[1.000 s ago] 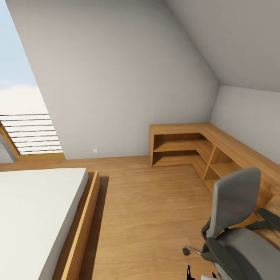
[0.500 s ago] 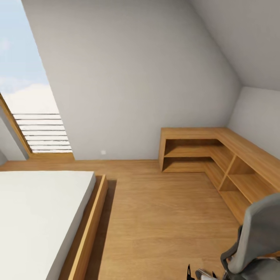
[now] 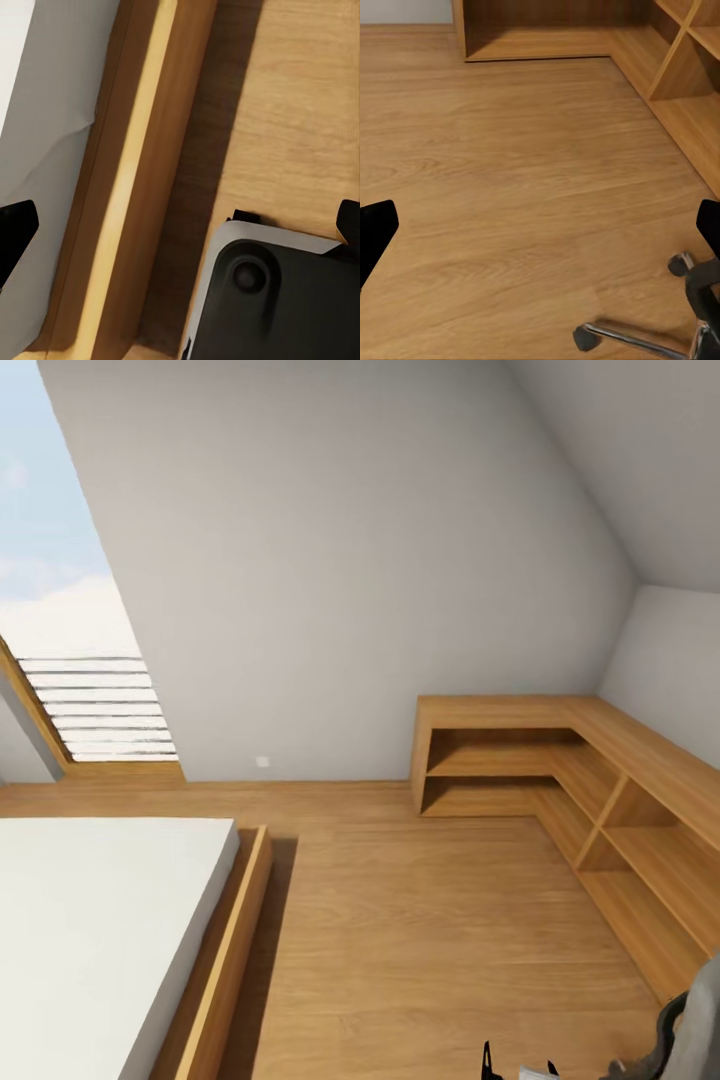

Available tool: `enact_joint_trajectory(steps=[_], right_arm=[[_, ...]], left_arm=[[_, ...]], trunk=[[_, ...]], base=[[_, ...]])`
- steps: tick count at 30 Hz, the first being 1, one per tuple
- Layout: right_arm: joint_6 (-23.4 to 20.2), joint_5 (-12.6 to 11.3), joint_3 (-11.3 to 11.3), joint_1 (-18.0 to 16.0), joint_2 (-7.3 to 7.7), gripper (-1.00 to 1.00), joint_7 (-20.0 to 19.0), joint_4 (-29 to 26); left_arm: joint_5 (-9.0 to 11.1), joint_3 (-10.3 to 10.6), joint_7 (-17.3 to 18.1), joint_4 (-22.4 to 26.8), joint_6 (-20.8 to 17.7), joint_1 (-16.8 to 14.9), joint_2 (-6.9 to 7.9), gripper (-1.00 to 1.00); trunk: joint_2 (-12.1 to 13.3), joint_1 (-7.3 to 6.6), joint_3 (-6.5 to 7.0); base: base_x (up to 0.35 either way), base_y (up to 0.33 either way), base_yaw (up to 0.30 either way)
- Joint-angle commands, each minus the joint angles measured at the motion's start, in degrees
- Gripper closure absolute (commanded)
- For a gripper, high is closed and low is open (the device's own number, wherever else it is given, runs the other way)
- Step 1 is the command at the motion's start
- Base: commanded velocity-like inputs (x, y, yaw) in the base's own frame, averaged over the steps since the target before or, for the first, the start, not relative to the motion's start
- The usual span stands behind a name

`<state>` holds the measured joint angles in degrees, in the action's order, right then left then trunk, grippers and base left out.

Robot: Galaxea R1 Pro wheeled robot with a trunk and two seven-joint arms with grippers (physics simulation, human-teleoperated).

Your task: In the bedroom, organize the workspace by keeping the computer under the desk, ensuring the monitor is on the desk, placing the keyboard on the desk next to the monitor, placing the mouse on the desk next to the keyboard, moving the folder from the swivel chair onto the desk next to the mouse, stacking the notebook on top of the folder with the pen on top of the notebook, and positioning the swivel chair next to the desk.

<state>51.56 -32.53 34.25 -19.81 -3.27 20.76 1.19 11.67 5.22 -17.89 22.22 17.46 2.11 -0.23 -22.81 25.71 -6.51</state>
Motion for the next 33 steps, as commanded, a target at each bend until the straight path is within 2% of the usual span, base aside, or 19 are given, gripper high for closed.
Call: enact_joint_trajectory(steps=[1,33], right_arm=[[0.12,-0.16,0.48,-0.07,-0.01,-1.0,0.33,0.13],[-2.05,-0.34,0.55,-0.06,-0.09,-1.0,0.49,0.17]], left_arm=[[0.54,0.49,-0.39,0.1,0.12,0.02,0.04,-1.0],[0.46,0.49,-0.39,0.1,0.29,0.01,-0.02,-1.0]], trunk=[[-0.1,0.07,-0.1],[-0.1,0.07,-0.1]], base=[[0.325,0.0,0.0],[0.325,0.0,0.0]])
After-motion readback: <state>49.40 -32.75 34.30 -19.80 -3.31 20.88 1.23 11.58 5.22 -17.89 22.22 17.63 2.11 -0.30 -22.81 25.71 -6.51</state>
